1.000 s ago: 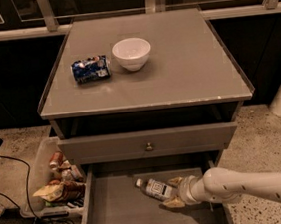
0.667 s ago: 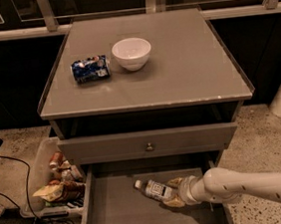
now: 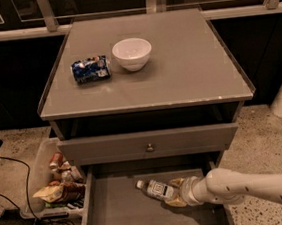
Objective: Pick blue plastic bottle from middle drawer and place on counter
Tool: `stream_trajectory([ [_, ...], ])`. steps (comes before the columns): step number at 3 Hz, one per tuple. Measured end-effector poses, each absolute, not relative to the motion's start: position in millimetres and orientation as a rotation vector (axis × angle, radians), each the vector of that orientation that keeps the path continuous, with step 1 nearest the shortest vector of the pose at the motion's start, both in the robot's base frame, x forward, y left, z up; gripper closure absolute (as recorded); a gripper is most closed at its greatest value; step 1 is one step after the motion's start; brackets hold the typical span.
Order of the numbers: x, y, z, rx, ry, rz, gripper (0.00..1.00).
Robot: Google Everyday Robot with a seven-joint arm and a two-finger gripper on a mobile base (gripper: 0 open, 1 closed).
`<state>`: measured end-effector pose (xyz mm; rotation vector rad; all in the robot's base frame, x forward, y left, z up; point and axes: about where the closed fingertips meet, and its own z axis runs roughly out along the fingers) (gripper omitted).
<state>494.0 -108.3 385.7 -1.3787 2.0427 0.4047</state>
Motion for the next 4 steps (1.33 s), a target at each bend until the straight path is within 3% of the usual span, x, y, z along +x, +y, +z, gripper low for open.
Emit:
stream_trajectory([
  [4,436,-174,567,-1.449,1.803,0.352,1.0],
])
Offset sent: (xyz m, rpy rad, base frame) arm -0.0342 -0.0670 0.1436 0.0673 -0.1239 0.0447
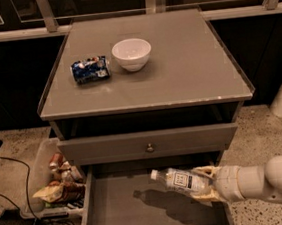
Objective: Pick blue plastic bottle from middle drawer and place on counter
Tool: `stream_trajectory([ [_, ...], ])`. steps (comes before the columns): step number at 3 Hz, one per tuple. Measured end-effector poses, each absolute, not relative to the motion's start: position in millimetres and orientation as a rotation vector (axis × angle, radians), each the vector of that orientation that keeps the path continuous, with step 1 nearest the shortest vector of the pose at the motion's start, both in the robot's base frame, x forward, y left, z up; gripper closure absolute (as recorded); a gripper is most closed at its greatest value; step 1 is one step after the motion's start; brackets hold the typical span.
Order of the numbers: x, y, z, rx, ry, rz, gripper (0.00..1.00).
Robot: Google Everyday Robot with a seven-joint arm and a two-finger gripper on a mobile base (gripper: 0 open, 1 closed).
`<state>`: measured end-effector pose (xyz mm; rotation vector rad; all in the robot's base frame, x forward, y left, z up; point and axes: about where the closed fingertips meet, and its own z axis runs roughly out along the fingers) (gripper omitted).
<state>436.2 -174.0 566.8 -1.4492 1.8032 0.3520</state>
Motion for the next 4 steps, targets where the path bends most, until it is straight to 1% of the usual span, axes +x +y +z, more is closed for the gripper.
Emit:
stream_trajectory([
  [1,424,-185,621,-1.496,1.731,0.298,1.0],
  [2,431,-198,690,-1.538,1.684,0.225,1.0],
  [3,454,-208,777,-1.567,1.648,0.115,1.0],
  [4,454,-208,777,-1.567,1.648,0.115,1.0],
])
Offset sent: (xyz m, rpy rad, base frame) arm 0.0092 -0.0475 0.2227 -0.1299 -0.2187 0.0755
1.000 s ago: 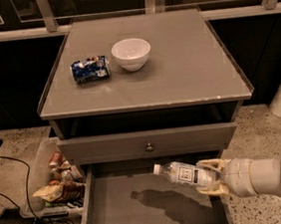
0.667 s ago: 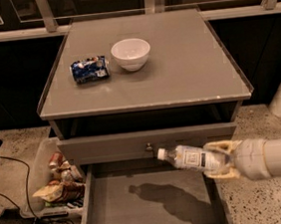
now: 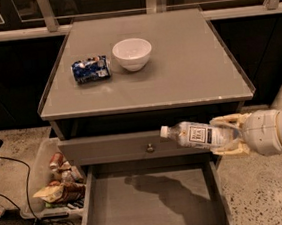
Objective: Pick blue plastic bottle from middle drawer and place on counter
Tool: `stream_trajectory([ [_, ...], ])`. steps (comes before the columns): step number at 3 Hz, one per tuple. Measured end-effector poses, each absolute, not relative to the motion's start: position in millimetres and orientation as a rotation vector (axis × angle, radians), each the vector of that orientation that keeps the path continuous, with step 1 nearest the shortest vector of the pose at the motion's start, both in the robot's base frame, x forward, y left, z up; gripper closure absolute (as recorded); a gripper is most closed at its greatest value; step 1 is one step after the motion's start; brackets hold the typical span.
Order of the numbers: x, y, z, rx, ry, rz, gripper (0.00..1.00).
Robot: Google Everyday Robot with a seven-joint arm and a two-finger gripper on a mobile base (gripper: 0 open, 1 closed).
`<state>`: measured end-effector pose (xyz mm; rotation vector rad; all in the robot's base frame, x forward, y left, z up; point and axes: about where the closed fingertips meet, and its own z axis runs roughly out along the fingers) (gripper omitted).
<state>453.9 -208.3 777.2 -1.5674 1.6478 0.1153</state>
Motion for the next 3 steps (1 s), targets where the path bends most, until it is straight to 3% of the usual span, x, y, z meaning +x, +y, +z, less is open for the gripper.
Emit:
stream_trajectory([
  [3,511,-251,910,-1.563,1.479,-0.116,1.0],
])
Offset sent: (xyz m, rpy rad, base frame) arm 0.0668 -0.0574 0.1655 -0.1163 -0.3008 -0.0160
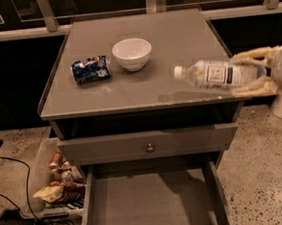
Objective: Pick blue plastic bottle from middle drawer and place on counter
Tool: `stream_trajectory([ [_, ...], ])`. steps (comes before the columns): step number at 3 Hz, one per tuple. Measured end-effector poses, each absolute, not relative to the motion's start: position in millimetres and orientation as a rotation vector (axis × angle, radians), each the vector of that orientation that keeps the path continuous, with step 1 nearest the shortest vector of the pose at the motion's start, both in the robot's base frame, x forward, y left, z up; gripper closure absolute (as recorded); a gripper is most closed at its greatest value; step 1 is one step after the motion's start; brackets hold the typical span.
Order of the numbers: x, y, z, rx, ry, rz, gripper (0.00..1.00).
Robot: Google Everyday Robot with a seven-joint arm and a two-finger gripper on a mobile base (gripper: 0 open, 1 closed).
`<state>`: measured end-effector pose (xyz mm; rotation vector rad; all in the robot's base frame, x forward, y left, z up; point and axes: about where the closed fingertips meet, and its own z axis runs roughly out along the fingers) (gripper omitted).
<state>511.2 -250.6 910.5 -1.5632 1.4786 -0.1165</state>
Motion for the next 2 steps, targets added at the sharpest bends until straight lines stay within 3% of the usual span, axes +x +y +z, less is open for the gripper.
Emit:
stream_trajectory([
  [2,518.9,-258.4,939.6,-1.539,1.448,-0.165,1.0],
])
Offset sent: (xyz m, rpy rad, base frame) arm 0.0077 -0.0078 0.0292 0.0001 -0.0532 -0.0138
